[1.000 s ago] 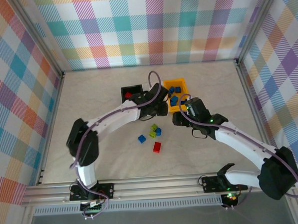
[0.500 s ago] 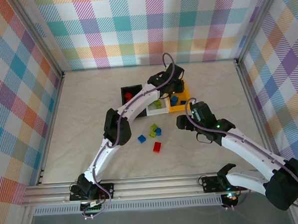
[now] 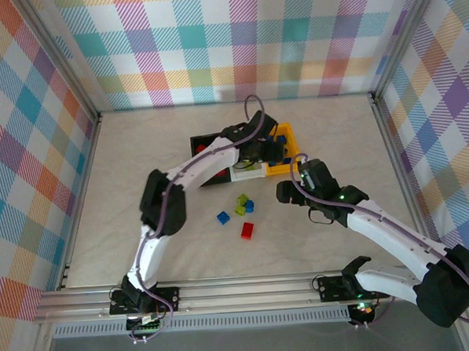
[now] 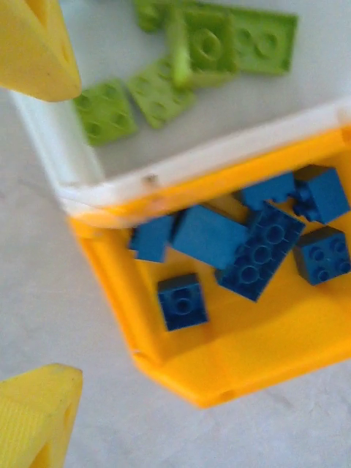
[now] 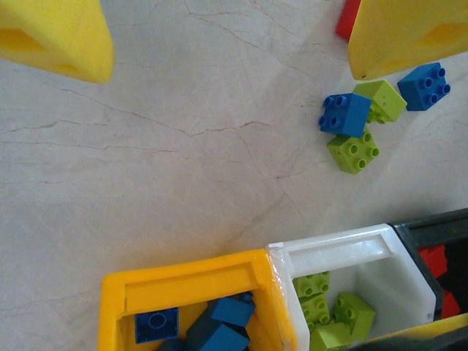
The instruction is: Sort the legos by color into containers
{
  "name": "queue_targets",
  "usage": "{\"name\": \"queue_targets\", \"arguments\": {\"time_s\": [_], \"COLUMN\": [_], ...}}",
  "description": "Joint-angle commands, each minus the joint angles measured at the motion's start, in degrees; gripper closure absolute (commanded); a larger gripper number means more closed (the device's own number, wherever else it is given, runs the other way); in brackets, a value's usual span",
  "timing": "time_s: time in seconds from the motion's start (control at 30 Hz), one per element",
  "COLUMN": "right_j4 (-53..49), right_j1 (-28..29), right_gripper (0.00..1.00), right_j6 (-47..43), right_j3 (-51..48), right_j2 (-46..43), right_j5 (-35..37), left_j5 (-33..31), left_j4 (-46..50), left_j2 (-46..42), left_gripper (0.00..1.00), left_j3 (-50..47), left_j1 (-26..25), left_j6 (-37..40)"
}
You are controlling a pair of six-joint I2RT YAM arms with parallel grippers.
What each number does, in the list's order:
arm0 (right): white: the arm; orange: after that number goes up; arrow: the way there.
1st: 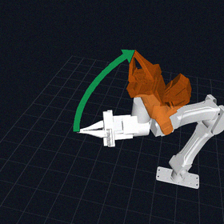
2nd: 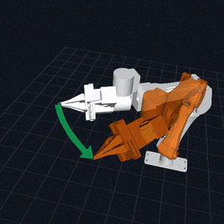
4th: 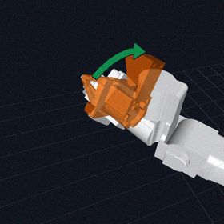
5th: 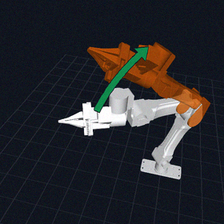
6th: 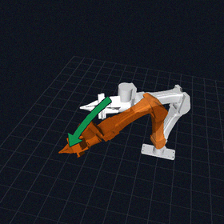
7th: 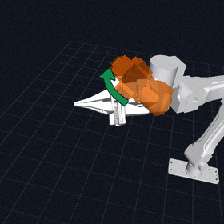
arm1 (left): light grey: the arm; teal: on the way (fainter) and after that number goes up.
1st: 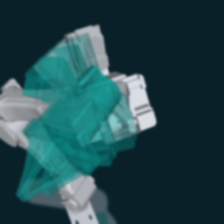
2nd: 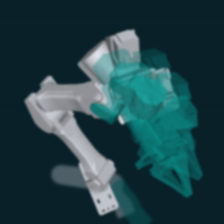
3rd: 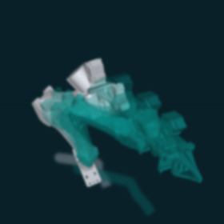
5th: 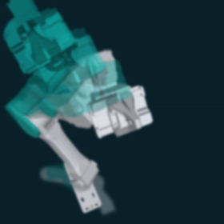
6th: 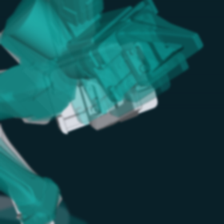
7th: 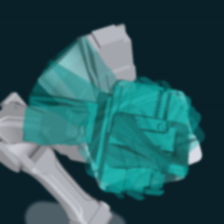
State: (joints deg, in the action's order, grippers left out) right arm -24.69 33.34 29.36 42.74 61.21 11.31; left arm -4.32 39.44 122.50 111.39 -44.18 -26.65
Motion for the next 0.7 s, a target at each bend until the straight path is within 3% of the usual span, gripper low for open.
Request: {"name": "queue_targets", "arguments": {"time_s": [0.0, 0.17, 0.27, 0.47, 0.67], "right_j4": [0.60, 1.69, 2.25, 2.87, 3.12], "right_j1": [-0.34, -0.38, -0.38, -0.34, -0.31], "right_gripper": [0.16, 0.16, 0.16, 0.16, 0.16], "right_j6": [0.21, 0.69, 0.87, 1.05, 1.22], "right_j3": [0.59, 0.24, 0.24, 0.17, 0.16], "right_j2": [1.05, 1.83, 2.21, 2.77, 3.04], "right_j5": [-1.40, -2.41, -2.59, -2.76, -3.12], "left_j5": [-0.42, -1.44, 1.00, 3.88, 3.90], "left_j4": [-5.76, -5.14, -2.53, -2.18, -5.08], "left_j2": [-14.48, -29.28, -33.11, -36.48, -33.01], "left_gripper": [0.06, 0.04, 0.04, 0.07, 0.19], "left_j3": [-14.27, -35.57, -43.06, -54.06, -55.52], "left_j1": [-0.68, -0.71, -0.64, -0.66, -0.36], "left_j6": [-1.56, -2.26, -2.82, -5.71, -6.95]}}
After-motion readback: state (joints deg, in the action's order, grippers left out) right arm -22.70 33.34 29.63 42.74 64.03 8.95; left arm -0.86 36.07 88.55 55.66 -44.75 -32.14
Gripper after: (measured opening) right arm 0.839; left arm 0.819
